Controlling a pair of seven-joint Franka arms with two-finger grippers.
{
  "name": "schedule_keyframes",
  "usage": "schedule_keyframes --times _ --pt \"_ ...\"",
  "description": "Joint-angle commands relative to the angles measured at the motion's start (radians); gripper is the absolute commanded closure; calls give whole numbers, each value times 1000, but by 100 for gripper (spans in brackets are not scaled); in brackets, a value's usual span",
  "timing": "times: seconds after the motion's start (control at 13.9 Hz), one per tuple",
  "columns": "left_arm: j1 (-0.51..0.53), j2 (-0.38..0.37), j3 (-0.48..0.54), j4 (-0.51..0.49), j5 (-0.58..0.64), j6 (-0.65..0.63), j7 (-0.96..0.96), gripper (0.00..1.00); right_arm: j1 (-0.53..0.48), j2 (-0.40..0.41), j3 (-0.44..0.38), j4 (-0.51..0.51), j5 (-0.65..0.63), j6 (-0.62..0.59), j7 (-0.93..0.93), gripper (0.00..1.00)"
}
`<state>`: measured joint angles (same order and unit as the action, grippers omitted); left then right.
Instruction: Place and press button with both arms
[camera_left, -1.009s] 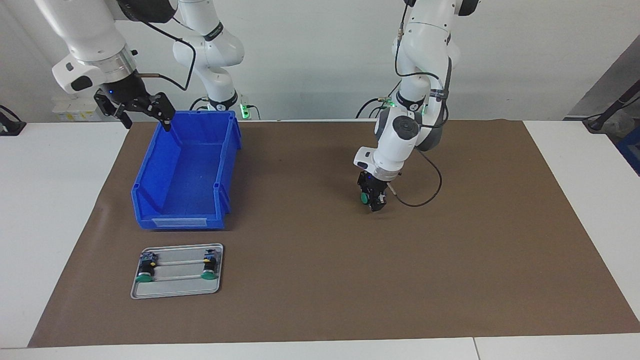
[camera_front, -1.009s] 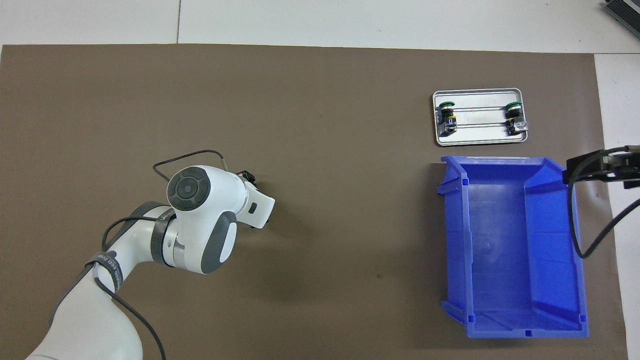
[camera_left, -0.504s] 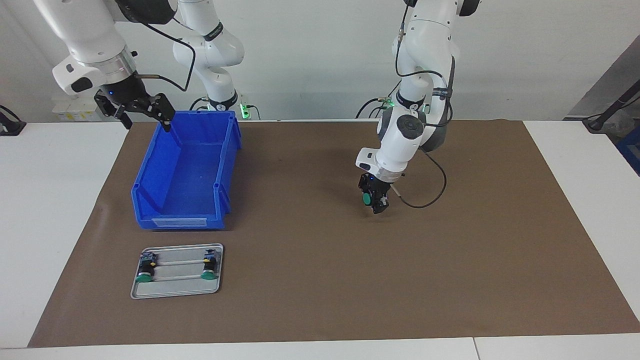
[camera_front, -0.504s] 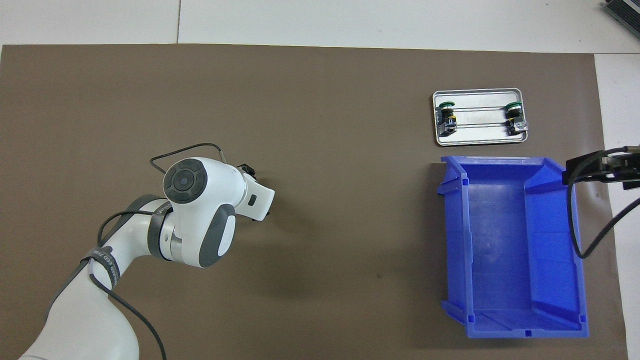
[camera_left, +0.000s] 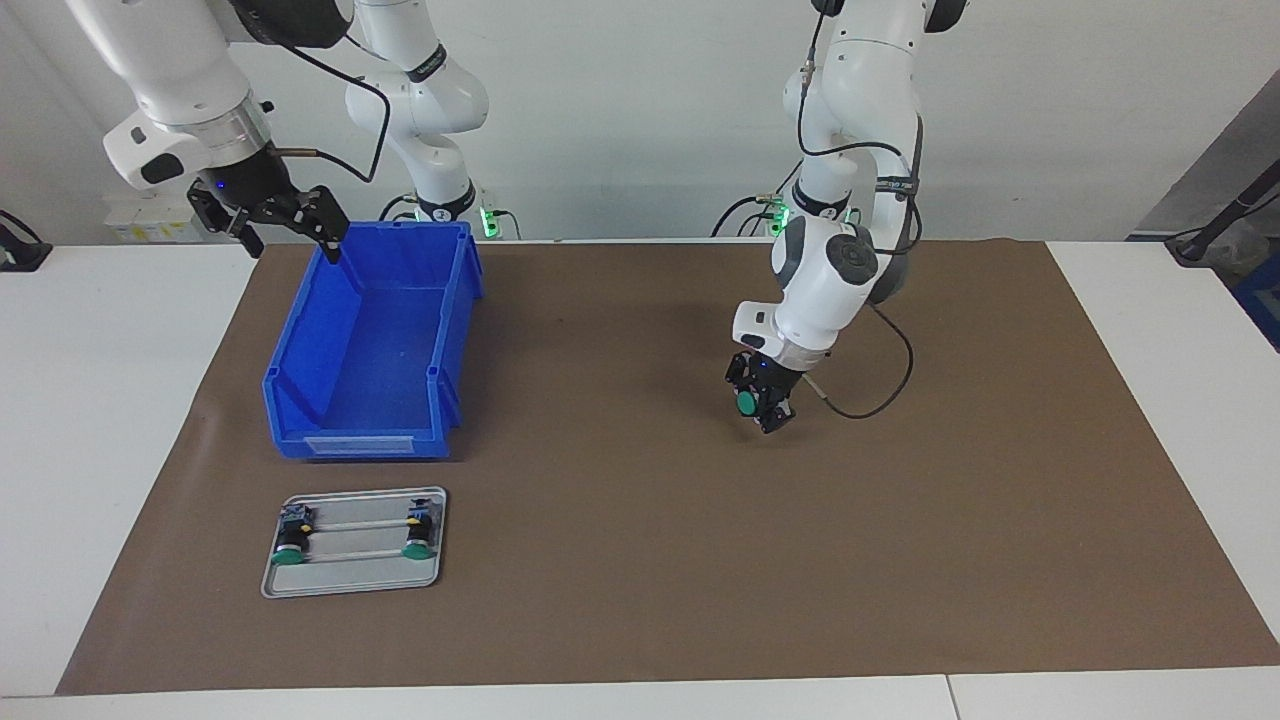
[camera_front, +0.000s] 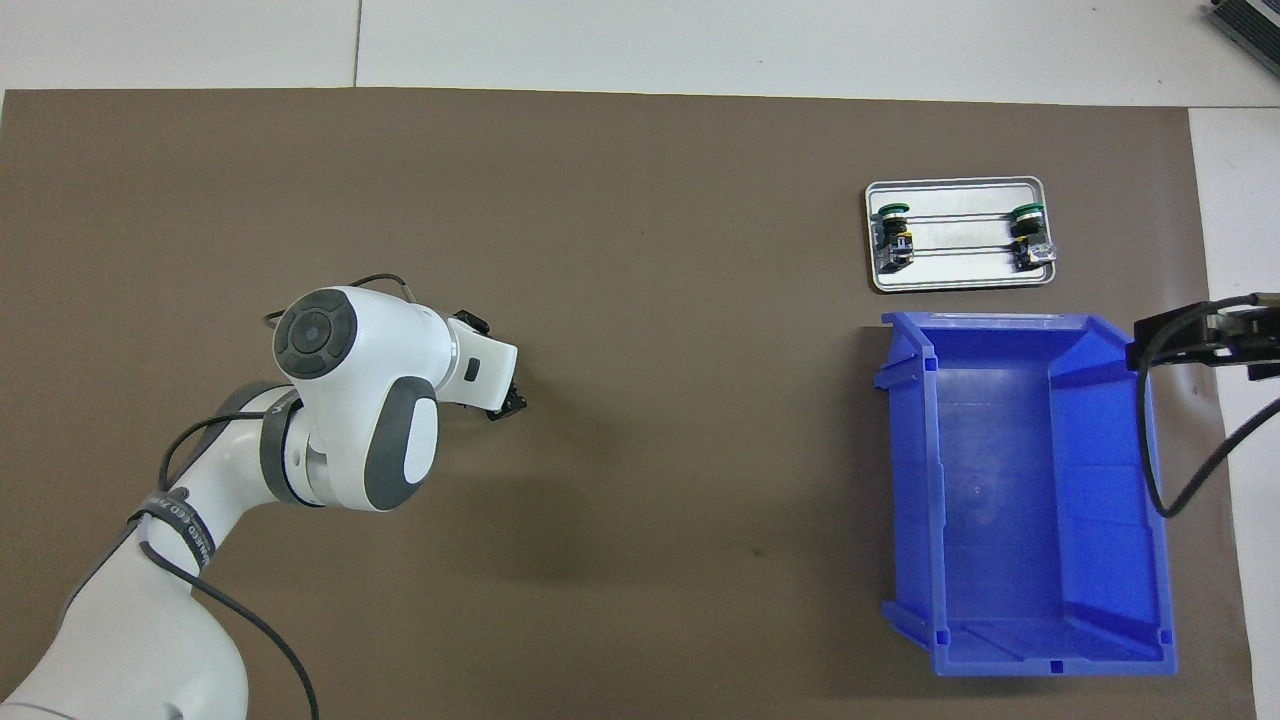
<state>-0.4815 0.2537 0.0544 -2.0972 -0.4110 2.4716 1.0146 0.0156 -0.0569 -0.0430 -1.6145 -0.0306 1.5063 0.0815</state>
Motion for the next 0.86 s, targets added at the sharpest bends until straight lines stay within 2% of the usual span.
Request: schedule_keyframes --times 0.0,0.14,0.5,0.58,0.65,0.79 --pt "47 4 -7 20 -167 -55 154 92 -12 -24 6 -30 -11 14 -14 0" --pt "96 -2 -5 19 -311 -112 298 91 -14 -23 5 -30 0 17 -8 0" --pt "202 -25 -7 6 -475 -255 503 91 -14 -24 5 -34 1 15 21 0" --pt "224 -37 -7 -6 -549 -278 577 90 -14 -24 5 -34 1 15 21 0" --pt "242 -48 -5 -24 -625 -310 652 83 -14 -24 5 -34 1 15 21 0" --pt "277 -67 -4 -64 -684 -353 754 80 -14 -24 5 -34 1 14 21 0"
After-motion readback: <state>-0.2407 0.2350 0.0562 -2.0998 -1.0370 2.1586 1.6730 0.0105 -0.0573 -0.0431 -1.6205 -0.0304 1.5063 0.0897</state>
